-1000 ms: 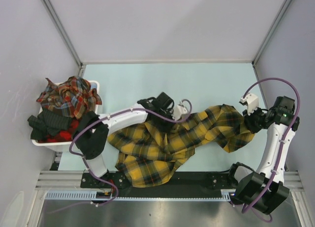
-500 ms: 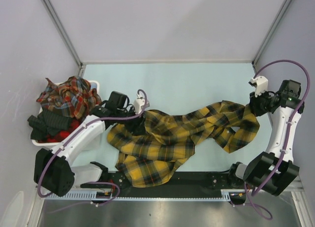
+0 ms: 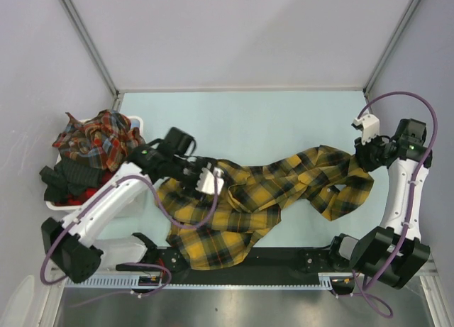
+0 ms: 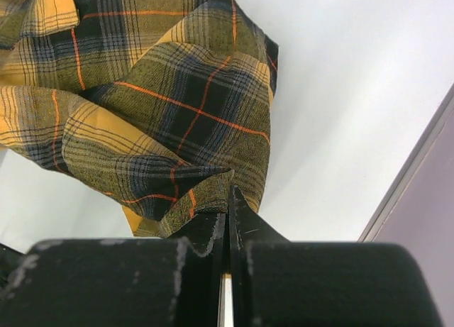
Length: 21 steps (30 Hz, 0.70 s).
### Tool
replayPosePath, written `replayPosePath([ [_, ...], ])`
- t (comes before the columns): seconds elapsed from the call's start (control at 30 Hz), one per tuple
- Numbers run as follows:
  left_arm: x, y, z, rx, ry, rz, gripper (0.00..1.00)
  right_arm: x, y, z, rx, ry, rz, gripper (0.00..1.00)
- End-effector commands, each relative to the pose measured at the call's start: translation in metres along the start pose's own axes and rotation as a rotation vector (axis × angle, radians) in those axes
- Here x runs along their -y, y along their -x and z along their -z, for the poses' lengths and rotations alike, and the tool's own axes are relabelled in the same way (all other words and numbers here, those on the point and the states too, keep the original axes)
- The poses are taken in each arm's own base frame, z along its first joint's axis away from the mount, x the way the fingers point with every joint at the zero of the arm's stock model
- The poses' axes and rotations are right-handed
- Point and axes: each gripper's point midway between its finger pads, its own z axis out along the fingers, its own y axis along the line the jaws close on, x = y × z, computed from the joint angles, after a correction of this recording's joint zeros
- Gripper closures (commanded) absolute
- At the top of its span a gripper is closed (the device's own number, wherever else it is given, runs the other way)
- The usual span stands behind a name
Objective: Fold and stack the long sleeve shirts
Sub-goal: Flatten the shirt out
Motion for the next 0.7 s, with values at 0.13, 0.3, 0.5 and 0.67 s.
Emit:
replayPosePath([
  [0.13,-0.008,0.044,-0.058,-0.007,-0.29,-0.776,0.31,-0.006,0.002,0.006,0.013,-0.011,0.056,1.0],
  [0.3,0.0,0.027,-0.08,-0.099,-0.423,-0.967,0.33,-0.007,0.002,0.006,0.016,-0.008,0.056,1.0],
  [0.5,0.006,0.012,-0.094,-0.153,-0.512,-1.106,0.34,-0.007,-0.001,0.005,0.015,-0.004,0.045,1.0],
  [0.67,-0.002,0.003,-0.109,-0.196,-0.533,-1.157,0.38,-0.003,-0.003,0.004,0.013,0.001,0.03,1.0],
])
